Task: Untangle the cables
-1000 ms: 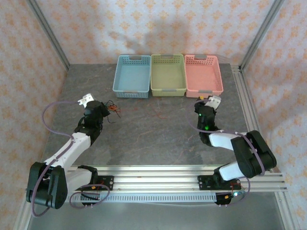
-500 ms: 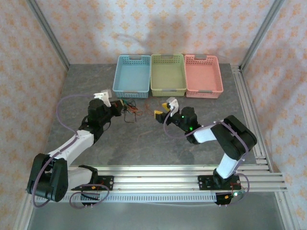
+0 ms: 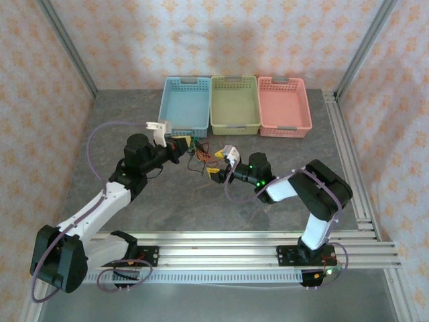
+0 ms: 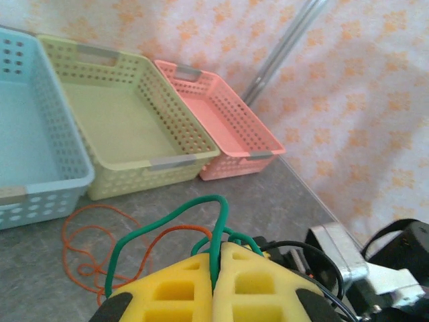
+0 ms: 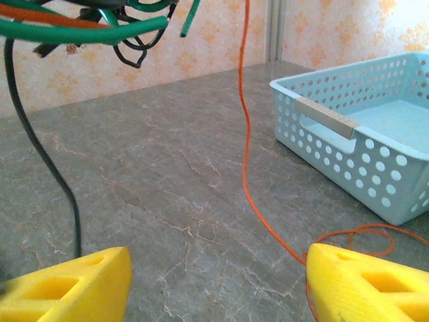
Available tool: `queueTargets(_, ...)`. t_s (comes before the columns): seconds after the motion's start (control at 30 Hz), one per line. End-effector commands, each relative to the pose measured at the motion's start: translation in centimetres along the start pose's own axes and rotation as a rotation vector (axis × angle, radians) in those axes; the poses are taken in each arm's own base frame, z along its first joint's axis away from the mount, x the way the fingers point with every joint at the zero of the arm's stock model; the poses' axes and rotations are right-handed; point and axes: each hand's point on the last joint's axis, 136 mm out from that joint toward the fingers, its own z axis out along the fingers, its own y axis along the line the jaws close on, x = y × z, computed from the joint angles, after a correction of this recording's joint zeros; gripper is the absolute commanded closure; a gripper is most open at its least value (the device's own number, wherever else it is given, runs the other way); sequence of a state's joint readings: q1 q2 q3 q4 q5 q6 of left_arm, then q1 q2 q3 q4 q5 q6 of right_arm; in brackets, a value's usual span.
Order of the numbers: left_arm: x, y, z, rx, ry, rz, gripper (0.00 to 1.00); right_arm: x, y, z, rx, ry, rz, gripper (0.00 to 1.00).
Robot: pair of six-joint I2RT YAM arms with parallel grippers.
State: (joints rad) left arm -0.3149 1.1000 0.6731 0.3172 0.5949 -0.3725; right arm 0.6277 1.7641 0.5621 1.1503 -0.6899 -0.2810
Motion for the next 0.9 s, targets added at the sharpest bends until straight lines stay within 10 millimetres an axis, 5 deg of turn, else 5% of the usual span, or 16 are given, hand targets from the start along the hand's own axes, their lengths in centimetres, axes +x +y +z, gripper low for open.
queueTargets(0.0,-1.2,-2.8,-0.1,0.107,0.000,0.021,1.00,-1.3,0.9,0.0,-0.044,-0.068,-0.068,0.32)
queueTargets(0.17,-1.0,-3.0,0.2,0.113,0.011,0.021,1.00,-0.7,1.2,0.2,-0.062,-0.043,-0.061,0.41)
queueTargets(0.4,-1.0,-4.5,0.5,0.162,0.031,0.021,1.00,0.4,1.8,1.1,-0.083,0.000,-0.070,0.28)
queueTargets(0.87,-1.2,-7.3,-0.6,0.209,0.051,0.017,1.00,0.1,-0.3,0.7,0.058,-0.019,-0.103,0.35)
